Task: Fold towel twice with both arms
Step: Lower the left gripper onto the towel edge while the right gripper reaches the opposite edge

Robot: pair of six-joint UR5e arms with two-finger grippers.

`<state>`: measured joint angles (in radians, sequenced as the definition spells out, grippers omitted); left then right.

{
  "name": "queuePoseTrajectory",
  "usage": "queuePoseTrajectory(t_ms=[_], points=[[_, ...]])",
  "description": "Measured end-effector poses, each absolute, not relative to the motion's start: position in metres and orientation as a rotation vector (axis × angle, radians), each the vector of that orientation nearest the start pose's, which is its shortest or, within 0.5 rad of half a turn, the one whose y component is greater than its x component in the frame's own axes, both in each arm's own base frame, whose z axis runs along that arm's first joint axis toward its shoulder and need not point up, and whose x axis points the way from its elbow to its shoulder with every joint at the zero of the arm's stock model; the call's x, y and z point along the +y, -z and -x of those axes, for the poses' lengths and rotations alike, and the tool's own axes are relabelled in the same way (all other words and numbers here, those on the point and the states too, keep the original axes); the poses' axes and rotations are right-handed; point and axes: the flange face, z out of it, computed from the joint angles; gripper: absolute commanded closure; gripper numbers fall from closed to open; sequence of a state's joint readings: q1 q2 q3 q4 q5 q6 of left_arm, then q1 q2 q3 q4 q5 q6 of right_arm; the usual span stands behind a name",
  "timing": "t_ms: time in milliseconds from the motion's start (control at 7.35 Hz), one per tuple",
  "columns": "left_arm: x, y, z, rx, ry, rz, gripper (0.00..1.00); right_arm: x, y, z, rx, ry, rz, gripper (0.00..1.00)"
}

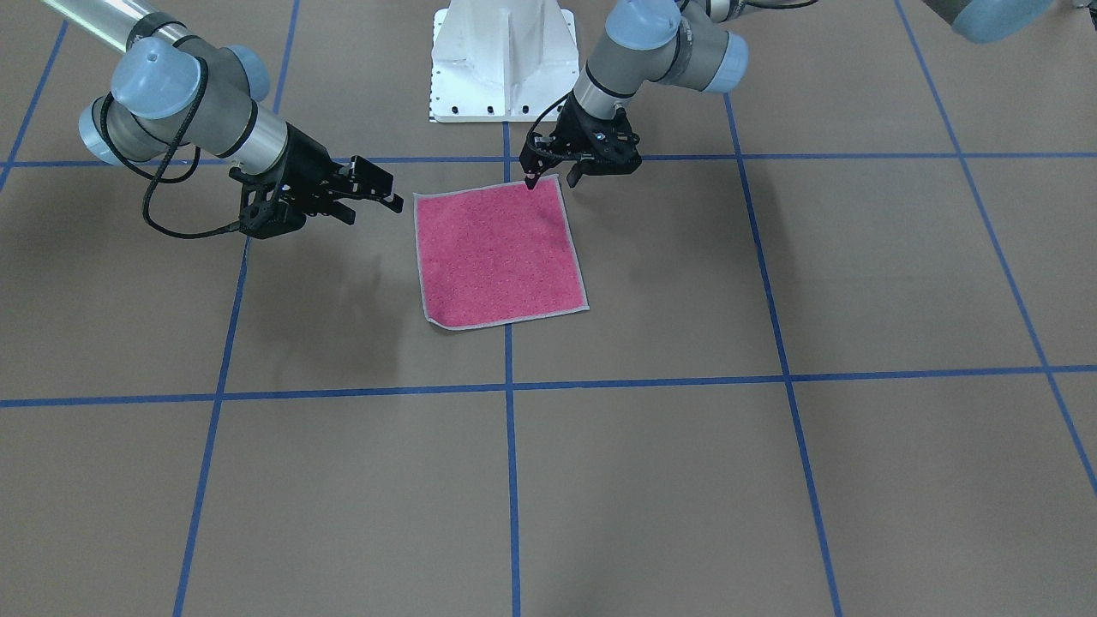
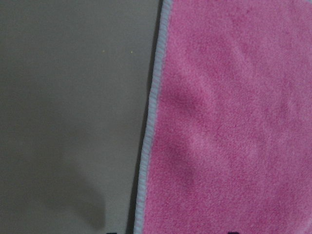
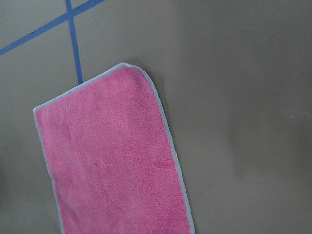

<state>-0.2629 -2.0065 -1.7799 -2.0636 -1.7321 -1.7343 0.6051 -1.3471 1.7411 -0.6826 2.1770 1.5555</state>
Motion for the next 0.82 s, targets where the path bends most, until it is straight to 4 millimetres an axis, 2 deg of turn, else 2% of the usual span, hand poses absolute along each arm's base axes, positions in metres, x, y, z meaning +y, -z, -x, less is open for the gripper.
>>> queuePoseTrajectory(t_ms=[408,817], points=[[-0.271,-0.265,-0.579,1.138,0.281,0.094,0.3,-0.383,-0.353,0.419,-1.332,-0.11,0.115,0.01],[-0.271,-0.261,-0.592,1.134,0.28,0.1,0.53,-0.383,-0.353,0.418,-1.332,-0.109,0.116,0.01]])
